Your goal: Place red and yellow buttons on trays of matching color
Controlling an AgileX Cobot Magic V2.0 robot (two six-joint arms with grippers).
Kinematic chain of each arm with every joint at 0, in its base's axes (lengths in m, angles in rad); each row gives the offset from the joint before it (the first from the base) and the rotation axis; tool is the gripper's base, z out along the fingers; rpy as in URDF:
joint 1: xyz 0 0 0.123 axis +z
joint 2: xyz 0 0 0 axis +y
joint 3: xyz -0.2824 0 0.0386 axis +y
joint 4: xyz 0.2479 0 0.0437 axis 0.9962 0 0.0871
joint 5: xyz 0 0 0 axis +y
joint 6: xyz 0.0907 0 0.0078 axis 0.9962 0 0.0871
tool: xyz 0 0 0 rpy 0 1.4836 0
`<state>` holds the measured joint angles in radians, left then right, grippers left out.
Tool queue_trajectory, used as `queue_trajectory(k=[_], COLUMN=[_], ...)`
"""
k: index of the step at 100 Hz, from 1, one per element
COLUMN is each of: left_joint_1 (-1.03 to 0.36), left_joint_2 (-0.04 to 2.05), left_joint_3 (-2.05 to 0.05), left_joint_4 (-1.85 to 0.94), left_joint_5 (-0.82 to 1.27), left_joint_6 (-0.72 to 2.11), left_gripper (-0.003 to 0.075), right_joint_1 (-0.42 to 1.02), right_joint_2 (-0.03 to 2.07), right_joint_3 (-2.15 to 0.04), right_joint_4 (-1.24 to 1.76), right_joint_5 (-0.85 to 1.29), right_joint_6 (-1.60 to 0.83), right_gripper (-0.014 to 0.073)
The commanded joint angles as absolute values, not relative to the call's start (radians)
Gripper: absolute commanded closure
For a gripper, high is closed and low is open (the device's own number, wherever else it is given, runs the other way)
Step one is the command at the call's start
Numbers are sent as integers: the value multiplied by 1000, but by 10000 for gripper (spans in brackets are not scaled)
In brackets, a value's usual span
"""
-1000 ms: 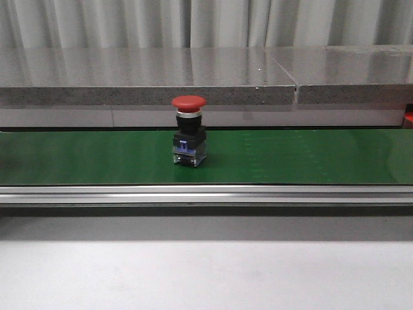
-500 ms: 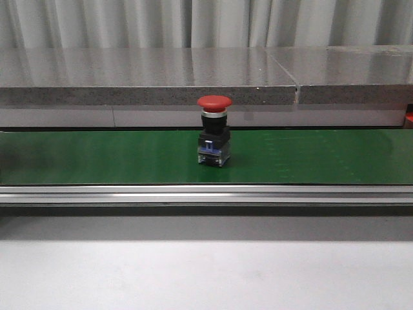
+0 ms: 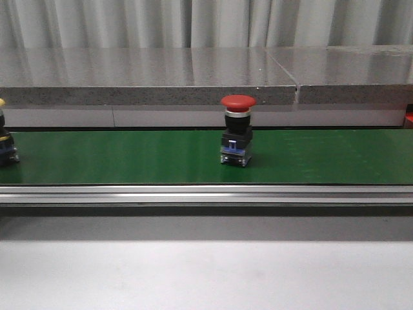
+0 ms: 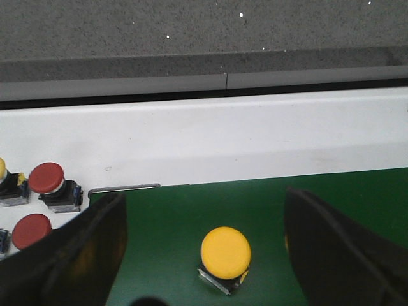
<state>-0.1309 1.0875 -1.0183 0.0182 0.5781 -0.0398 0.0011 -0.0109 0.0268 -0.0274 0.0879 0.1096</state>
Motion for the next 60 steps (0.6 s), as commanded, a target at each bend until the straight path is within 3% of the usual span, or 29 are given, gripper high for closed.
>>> queue_trajectory(k=[1,25,60], left_joint_1=[-138,-138,-138], left_joint_2=[973,736,464], left_joint_3=[-960,-724,-484], left_joint_4=[30,28,0], left_joint_5=[441,333,313], left_joint_6=[-39,-46,-46], left_gripper=[218,235,447], right_joint_1=[2,2,2], right_joint_2=[-30,-30,-30], right_joint_3=[12,12,12], right_joint_4=[-29,-29,-29], right_joint_5=[0,0,0], right_joint_6=[106,106,106], right_gripper=[660,660,660])
